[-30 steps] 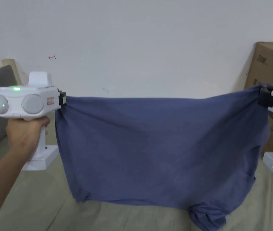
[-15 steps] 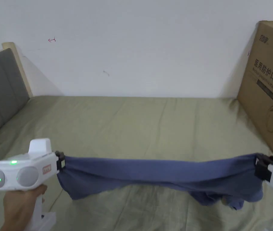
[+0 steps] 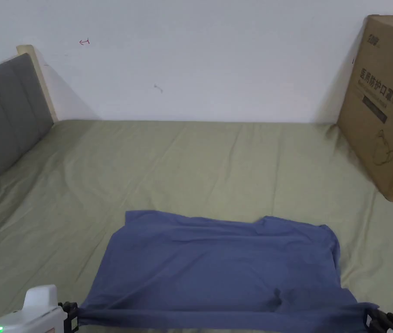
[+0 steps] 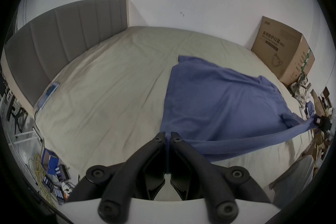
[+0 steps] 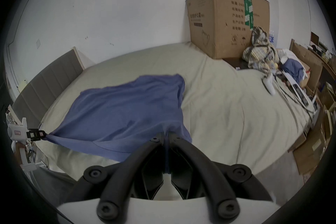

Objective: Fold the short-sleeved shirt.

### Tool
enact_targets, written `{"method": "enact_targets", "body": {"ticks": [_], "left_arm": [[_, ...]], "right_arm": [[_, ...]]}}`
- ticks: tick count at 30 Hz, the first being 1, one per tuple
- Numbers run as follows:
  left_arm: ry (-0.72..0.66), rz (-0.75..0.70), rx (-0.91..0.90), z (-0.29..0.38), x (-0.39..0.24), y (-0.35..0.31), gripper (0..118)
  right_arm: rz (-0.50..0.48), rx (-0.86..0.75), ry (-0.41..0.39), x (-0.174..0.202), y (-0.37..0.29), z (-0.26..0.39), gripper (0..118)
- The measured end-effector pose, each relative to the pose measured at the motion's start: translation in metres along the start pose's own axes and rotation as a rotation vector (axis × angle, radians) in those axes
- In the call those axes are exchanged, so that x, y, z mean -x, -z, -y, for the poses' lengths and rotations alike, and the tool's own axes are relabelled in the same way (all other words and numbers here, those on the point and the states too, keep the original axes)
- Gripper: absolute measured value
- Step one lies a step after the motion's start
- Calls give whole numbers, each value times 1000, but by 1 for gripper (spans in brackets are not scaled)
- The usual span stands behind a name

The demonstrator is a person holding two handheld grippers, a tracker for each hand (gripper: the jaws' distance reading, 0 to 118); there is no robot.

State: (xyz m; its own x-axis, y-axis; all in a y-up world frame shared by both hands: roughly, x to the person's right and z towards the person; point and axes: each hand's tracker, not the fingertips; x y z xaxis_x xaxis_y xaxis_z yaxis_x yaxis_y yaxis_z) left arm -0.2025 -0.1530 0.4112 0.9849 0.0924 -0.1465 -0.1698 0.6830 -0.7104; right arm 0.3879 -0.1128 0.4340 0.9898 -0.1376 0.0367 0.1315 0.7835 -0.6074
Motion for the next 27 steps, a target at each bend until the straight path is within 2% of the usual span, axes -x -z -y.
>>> {"method": "enact_targets", "body": {"ticks": [5, 13, 14, 15, 17, 18, 19, 20, 21, 24, 27], "left_arm": [[10, -27, 55, 34, 10, 7, 0], [26, -70, 141, 51, 3, 28, 0], [32, -77, 138, 50, 1, 28, 0], [33, -80, 142, 50, 1, 30, 1], [13, -75, 154, 43, 2, 26, 17], [-23, -43, 153, 38, 1, 22, 30], [-55, -35, 145, 35, 1, 16, 63], [-73, -25, 128, 28, -1, 11, 86], [-88, -25, 103, 20, -3, 5, 105], [-71, 26, -56, -6, -18, -26, 113], [-23, 24, -202, -34, -37, -51, 114]], "right_arm": [[29, 103, 11, -2, 3, 42, 2], [108, 294, 44, -7, 46, 79, 3], [117, 305, 48, -4, 47, 79, 4], [113, 312, 51, -4, 48, 77, 11], [120, 299, 54, -2, 43, 72, 54], [131, 285, 42, -1, 38, 66, 79], [137, 261, 29, 1, 33, 58, 100], [145, 221, 8, 3, 27, 47, 103], [140, 183, -2, 11, 16, 35, 103], [130, 15, -33, 24, -11, -4, 103], [118, -133, -50, 37, -34, -39, 103]]}}
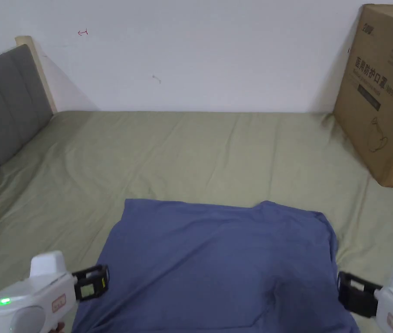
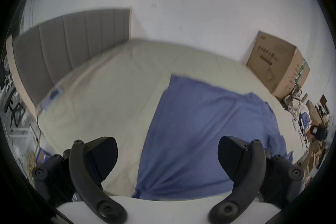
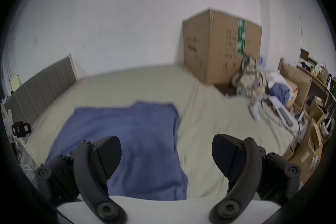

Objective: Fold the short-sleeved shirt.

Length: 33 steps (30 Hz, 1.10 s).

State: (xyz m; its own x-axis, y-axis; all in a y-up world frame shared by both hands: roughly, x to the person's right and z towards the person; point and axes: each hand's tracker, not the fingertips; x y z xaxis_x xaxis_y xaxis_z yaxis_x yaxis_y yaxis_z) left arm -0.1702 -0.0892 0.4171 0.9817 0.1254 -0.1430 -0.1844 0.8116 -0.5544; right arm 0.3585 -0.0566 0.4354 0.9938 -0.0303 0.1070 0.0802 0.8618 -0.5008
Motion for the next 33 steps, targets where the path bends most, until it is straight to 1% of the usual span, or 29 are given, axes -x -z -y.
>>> {"method": "enact_targets", "body": {"ticks": [3, 6, 8, 9, 11, 12, 13, 14, 15, 17, 22, 23, 27, 33], "left_arm": [[45, 20, -136, -26, -20, -17, 114], [86, 25, -257, -42, -41, -30, 113], [111, 17, -328, -48, -54, -37, 108], [120, 16, -371, -48, -59, -41, 102], [155, 20, -426, -48, -68, -46, 69], [152, 20, -420, -47, -70, -45, 48], [152, 25, -421, -46, -73, -46, 20], [148, 38, -430, -44, -74, -47, 0], [146, 77, -459, -43, -78, -49, 0], [138, 79, -434, -42, -77, -50, 0], [132, 77, -379, -35, -70, -44, 0], [132, 68, -352, -33, -66, -42, 0], [126, 59, -144, -21, -41, -25, 0], [109, 25, 78, 20, 1, -6, 0]], "right_arm": [[-14, -128, -18, 13, -16, -29, 103], [-37, -221, -52, 28, -28, -47, 98], [-28, -260, -67, 38, -34, -52, 90], [-20, -277, -81, 43, -36, -52, 79], [-13, -300, -97, 49, -38, -52, 36], [-16, -303, -103, 52, -39, -52, 10], [-17, -305, -104, 54, -39, -51, 0], [-9, -311, -104, 56, -40, -50, 0], [-5, -317, -105, 58, -40, -49, 0], [-25, -324, -107, 60, -42, -47, 0], [-29, -320, -100, 60, -43, -46, 0], [-30, -318, -99, 60, -43, -46, 0], [-30, -304, -103, 56, -41, -42, 0], [-28, -272, -98, 51, -35, -35, 0]]}}
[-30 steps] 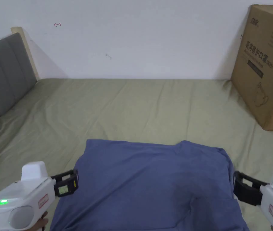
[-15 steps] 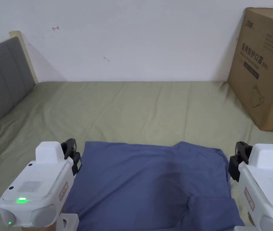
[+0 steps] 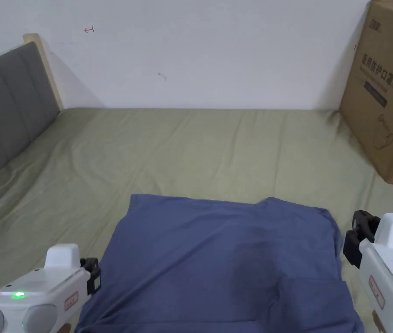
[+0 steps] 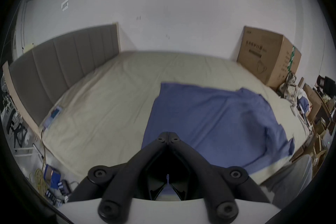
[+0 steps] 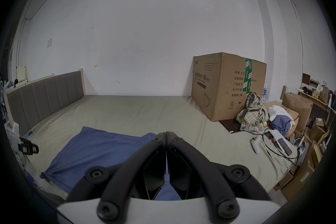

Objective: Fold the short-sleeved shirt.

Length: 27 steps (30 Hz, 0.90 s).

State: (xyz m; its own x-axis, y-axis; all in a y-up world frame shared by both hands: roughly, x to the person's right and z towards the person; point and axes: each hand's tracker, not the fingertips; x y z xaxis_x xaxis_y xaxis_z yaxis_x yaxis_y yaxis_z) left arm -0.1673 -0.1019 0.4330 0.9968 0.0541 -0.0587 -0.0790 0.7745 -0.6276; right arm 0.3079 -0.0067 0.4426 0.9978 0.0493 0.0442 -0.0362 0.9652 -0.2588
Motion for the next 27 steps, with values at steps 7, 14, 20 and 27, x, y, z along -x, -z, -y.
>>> {"method": "enact_targets", "body": {"ticks": [7, 14, 20, 27], "left_arm": [[-29, -31, 243, 52, 23, 20, 87], [-46, -83, 306, 80, 28, 41, 103], [-63, 9, 319, 88, 26, 58, 12], [-12, 13, 243, 76, 8, 45, 5]], "right_arm": [[1, 43, 2, -1, 0, 12, 0], [15, 93, 11, -11, 3, 28, 0], [40, 156, 28, -24, 3, 47, 1], [66, 457, 50, -44, 19, 110, 96]]}}
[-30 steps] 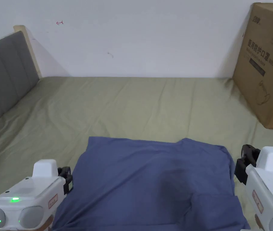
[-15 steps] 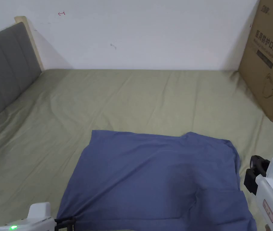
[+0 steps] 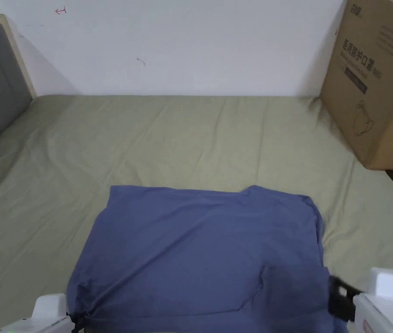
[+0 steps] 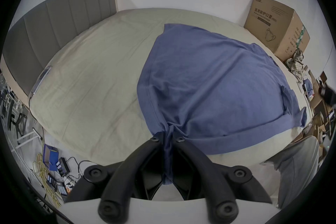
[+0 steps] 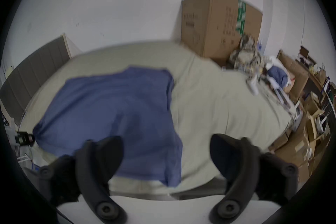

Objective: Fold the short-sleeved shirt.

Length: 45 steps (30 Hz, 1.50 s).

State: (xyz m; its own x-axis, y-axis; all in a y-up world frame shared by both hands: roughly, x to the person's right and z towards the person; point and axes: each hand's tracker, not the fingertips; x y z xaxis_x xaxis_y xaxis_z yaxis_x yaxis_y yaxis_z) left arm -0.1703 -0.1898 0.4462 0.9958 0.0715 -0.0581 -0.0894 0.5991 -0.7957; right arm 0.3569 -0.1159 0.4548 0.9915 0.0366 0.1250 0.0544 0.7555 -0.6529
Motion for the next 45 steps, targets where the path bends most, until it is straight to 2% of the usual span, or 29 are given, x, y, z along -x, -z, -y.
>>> {"method": "enact_targets", "body": {"ticks": [1, 4, 6, 7, 8, 9, 10, 14, 21, 24, 31, 35, 42, 45], "left_arm": [[-6, 5, -11, -2, 1, -2, 5], [-25, 12, -33, -9, 3, -9, 5], [-40, 22, -38, -14, 5, -12, 5], [-48, 26, -42, -15, 5, -13, 5], [-48, 26, -42, -16, 4, -13, 5], [-49, 26, -44, -17, 4, -13, 5], [-47, 24, -45, -17, 4, -13, 5], [-50, 20, -47, -20, 4, -14, 5], [-80, 36, -78, -46, 4, -17, 5], [-79, 36, -91, -61, 4, -15, 5], [-57, 29, -107, -123, -4, 4, 5], [-23, 5, -44, -160, -11, 43, 5], [28, -30, 94, -194, -23, 127, 5], [40, -45, 144, -197, -24, 156, 5]], "right_arm": [[-13, 49, 10, -3, 8, 9, 103], [-16, 159, 19, -6, 32, 36, 102], [-24, 207, 20, -7, 44, 48, 95], [-26, 217, 24, -7, 48, 52, 86], [-20, 231, 28, -7, 52, 56, 73], [-27, 252, 31, -8, 56, 59, 48], [-37, 262, 44, -8, 58, 63, 2], [-57, 201, 61, -10, 47, 61, 3], [-67, 63, 59, -10, 30, 14, 2], [-83, 3, 98, -9, 30, -7, 2], [-79, -41, 66, 6, 54, -61, 2], [-65, -11, 64, 10, 93, -81, 2], [-20, 139, 62, 10, 182, -91, 2], [-3, 225, 105, 9, 214, -84, 2]]}}
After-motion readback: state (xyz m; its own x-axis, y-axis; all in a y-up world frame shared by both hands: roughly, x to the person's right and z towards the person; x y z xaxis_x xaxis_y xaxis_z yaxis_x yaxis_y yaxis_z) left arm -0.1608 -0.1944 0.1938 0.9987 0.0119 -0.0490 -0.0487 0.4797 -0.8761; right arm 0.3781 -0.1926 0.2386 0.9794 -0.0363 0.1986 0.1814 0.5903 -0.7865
